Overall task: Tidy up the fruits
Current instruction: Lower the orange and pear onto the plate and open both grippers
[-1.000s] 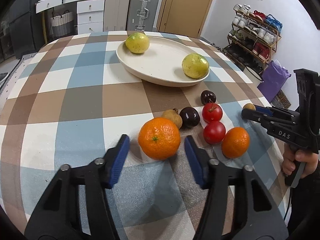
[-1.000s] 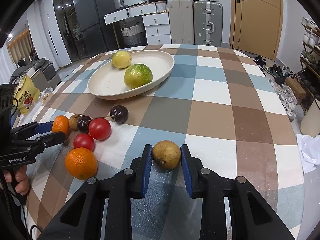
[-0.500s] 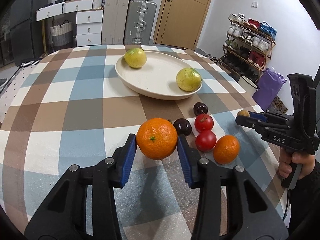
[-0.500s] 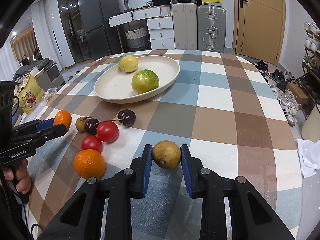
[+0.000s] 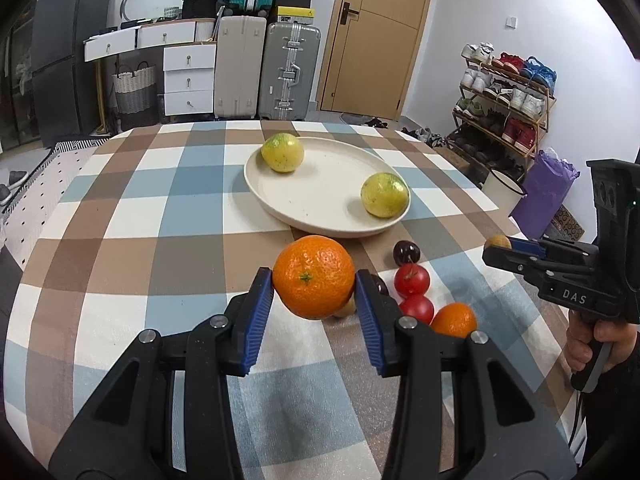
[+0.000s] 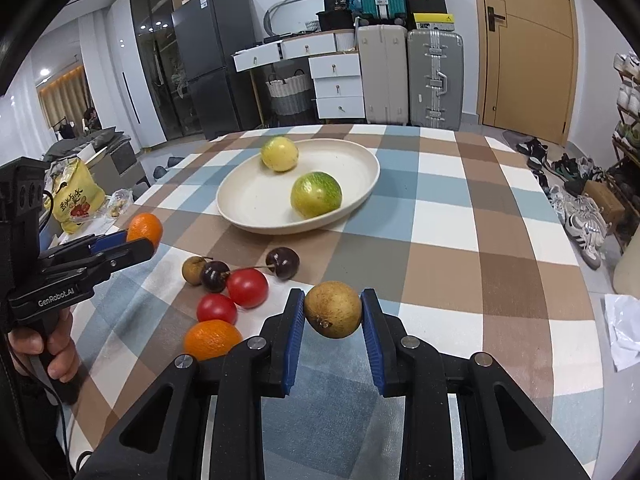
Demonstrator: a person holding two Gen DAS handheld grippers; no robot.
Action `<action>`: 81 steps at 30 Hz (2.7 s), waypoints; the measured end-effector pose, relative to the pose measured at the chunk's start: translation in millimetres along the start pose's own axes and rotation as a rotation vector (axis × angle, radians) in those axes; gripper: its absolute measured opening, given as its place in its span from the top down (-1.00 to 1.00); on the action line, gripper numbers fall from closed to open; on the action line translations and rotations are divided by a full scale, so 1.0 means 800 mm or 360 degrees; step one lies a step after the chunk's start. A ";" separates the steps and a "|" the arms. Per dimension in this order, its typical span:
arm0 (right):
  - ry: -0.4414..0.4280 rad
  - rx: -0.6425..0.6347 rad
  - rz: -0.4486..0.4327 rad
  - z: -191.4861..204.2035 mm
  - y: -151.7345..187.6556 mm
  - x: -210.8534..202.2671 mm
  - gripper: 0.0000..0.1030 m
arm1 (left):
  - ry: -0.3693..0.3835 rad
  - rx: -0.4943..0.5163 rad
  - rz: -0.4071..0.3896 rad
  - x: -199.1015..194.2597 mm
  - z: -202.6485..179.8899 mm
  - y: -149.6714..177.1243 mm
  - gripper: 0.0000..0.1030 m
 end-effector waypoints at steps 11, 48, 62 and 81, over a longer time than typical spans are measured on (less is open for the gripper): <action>-0.0096 -0.0014 -0.0072 0.017 -0.034 -0.009 0.44 | -0.0021 0.0017 -0.0076 0.004 0.001 -0.037 0.25; -0.0162 0.0081 -0.0118 0.000 -0.129 0.057 0.44 | -0.0132 0.0065 -0.0034 0.114 0.032 -0.109 0.25; -0.0180 0.0114 -0.0045 0.000 -0.137 0.116 0.44 | -0.0115 0.0070 0.0052 0.156 0.038 -0.100 0.25; -0.0121 0.0220 -0.0003 -0.005 -0.138 0.149 0.14 | -0.0081 0.0068 0.0105 0.178 0.038 -0.098 0.25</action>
Point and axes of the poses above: each gripper's, at about its wrist camera, not at the fingertips, and x roughly the way its jaws point, z to its left, y to its underside, the point moved 1 cm from there along x, roughly the way its jaws point, and after that the axes turned 15 degrees about x, right-handed, at the moved point
